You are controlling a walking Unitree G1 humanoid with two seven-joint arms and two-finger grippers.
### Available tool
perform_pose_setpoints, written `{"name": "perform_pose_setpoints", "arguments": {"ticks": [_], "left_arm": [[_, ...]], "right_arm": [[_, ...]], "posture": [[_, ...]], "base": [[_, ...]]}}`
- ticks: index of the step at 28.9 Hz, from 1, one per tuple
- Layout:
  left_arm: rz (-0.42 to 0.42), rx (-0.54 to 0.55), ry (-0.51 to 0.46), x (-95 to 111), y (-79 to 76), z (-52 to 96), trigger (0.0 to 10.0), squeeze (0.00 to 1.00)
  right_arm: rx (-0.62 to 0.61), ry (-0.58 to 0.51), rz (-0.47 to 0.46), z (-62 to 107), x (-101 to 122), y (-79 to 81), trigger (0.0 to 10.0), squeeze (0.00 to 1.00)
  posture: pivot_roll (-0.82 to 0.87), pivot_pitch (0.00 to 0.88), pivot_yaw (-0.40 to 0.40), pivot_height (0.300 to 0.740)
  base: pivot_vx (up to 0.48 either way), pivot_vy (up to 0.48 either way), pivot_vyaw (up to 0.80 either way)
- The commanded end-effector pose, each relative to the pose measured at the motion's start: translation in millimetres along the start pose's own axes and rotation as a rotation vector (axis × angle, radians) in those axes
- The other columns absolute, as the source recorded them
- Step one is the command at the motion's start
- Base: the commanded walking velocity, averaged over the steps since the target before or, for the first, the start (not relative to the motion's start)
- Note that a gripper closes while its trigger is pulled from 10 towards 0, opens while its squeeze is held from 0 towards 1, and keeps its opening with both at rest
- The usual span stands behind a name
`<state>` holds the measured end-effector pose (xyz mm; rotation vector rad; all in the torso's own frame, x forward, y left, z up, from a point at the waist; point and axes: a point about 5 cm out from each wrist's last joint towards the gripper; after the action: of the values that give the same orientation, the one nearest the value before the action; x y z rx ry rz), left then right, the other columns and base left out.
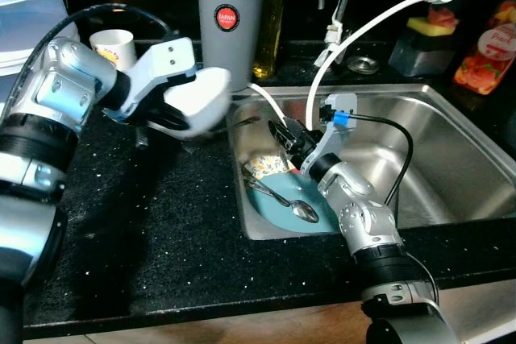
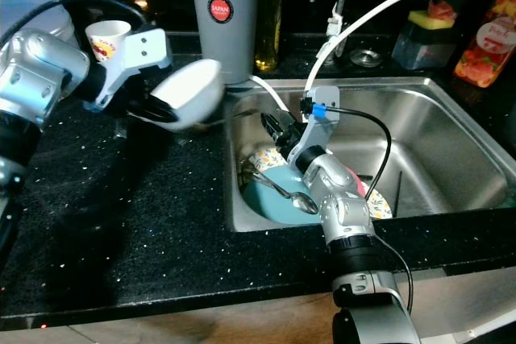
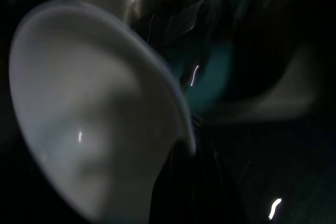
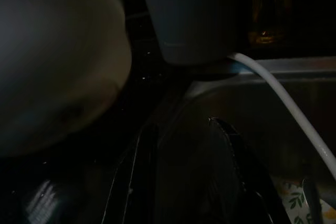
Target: Kitchen organization
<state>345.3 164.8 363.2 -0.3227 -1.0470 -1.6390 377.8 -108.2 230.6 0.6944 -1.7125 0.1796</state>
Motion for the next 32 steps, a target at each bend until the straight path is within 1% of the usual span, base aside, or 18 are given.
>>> {"name": "perform_pose_setpoints", "arguments": {"ticks": [1,2,3,4,5,7,11,14,17,19,20,21,22,23,24,28,30,32], "left_arm": [[-0.031,-0.015,-0.122,19.7,-1.7,5.3,0.0,0.0],[-0.031,-0.015,-0.122,19.7,-1.7,5.3,0.0,0.0],[-0.046,0.01,-0.204,29.9,0.8,7.8,0.0,0.0],[-0.084,0.139,-0.32,42.4,13.2,10.2,0.0,0.0],[-0.103,0.24,-0.366,47.3,19.4,9.4,0.0,0.0],[-0.113,0.275,-0.378,48.2,20.9,7.5,0.0,0.0],[-0.127,0.419,-0.399,47.8,20.9,-9.7,0.0,0.0],[-0.126,0.44,-0.392,46.8,19.8,-12.9,0.0,0.0],[-0.111,0.571,-0.408,37.7,17.2,-34.9,0.0,0.0],[-0.126,0.597,-0.399,33.7,15.7,-41.3,0.0,0.0],[-0.153,0.603,-0.376,28.3,12.9,-48.7,0.0,0.0],[-0.191,0.598,-0.334,20.2,8.3,-57.6,0.0,0.0],[-0.191,0.598,-0.334,20.2,8.3,-57.6,0.0,0.0],[-0.226,0.59,-0.298,13.2,3.4,-65.2,0.0,0.0],[-0.285,0.55,-0.242,1.6,-7.9,-79.4,0.0,0.0],[-0.324,0.518,-0.195,-7.9,-16.3,-89.6,0.0,0.0],[-0.352,0.483,-0.147,-18.1,-23.2,-97.9,0.0,0.0],[-0.36,0.48,-0.142,-19.7,-24.7,-99.3,0.0,0.0]], "right_arm": [[0.006,0.012,-0.012,-1.3,-1.9,0.4,10.0,0.0],[0.006,0.012,-0.012,-1.3,-1.9,0.4,10.0,0.0],[0.008,0.011,-0.013,-1.9,-1.6,1.0,10.0,0.0],[0.009,0.004,-0.016,-3.1,-0.2,1.7,10.0,0.0],[0.009,-0.003,-0.018,-3.5,1.1,2.0,10.0,0.0],[0.008,-0.007,-0.019,-3.5,1.5,2.0,10.0,0.0],[-0.002,-0.024,-0.026,-2.5,2.7,1.3,10.0,0.0],[-0.004,-0.026,-0.027,-2.4,2.8,0.9,10.0,0.0],[-0.029,-0.065,-0.039,-2.0,9.1,-2.1,10.0,0.0],[-0.041,-0.083,-0.045,-2.2,11.8,-3.0,10.0,0.0],[-0.049,-0.093,-0.049,-2.6,13.6,-3.6,10.0,0.0],[-0.048,-0.108,-0.069,-2.9,15.7,-2.9,10.0,0.09],[-0.048,-0.108,-0.069,-2.9,15.7,-2.9,10.0,0.09],[-0.048,-0.12,-0.086,-3.2,17.5,-2.2,10.0,0.84],[-0.042,-0.142,-0.106,-3.9,21.0,0.3,10.0,1.0],[-0.046,-0.167,-0.107,-5.3,25.7,2.4,10.0,1.0],[-0.054,-0.215,-0.102,-7.9,37.3,4.6,10.0,1.0],[-0.058,-0.24,-0.099,-8.2,42.3,5.2,10.0,1.0]], "posture": [[0.08,0.107,-0.032,0.74],[0.08,0.107,-0.032,0.74],[0.08,0.107,-0.032,0.74],[0.08,0.101,-0.031,0.74],[0.08,0.101,-0.031,0.74],[0.08,0.097,-0.028,0.74],[0.08,0.093,-0.025,0.74],[0.08,0.093,-0.025,0.74],[0.08,0.09,-0.021,0.74],[0.08,0.092,-0.022,0.74],[0.08,0.093,-0.024,0.74],[0.08,0.093,-0.024,0.74],[0.08,0.093,-0.024,0.74],[0.08,0.095,-0.026,0.74],[0.08,0.096,-0.028,0.74],[0.08,0.097,-0.03,0.74],[0.09,0.093,-0.027,0.74],[0.09,0.093,-0.027,0.74]], "base": [[0.0,0.0,0.0],[0.0,0.0,0.0],[0.0,0.0,0.0],[0.0,0.0,0.0],[0.0,0.0,0.0],[0.0,0.0,0.0],[0.0,0.0,0.0],[0.0,0.0,0.0],[0.0,0.0,0.0],[0.0,0.0,0.0],[0.0,0.0,0.0],[0.0,0.0,0.0],[0.0,0.0,0.0],[0.0,0.0,0.0],[0.0,0.0,0.0],[0.0,0.0,0.0],[0.0,0.0,0.0],[0.0,0.0,0.0]]}}
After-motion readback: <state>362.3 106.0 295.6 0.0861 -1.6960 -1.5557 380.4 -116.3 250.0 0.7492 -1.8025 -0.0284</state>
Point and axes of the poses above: a point about 5 cm out from each wrist's last joint towards the gripper, its own z axis pointing back from the gripper into the wrist, its own x axis along the axis of the wrist's last joint, y = z × x, and after that the axes turned 4 degrees about -z, right-handed
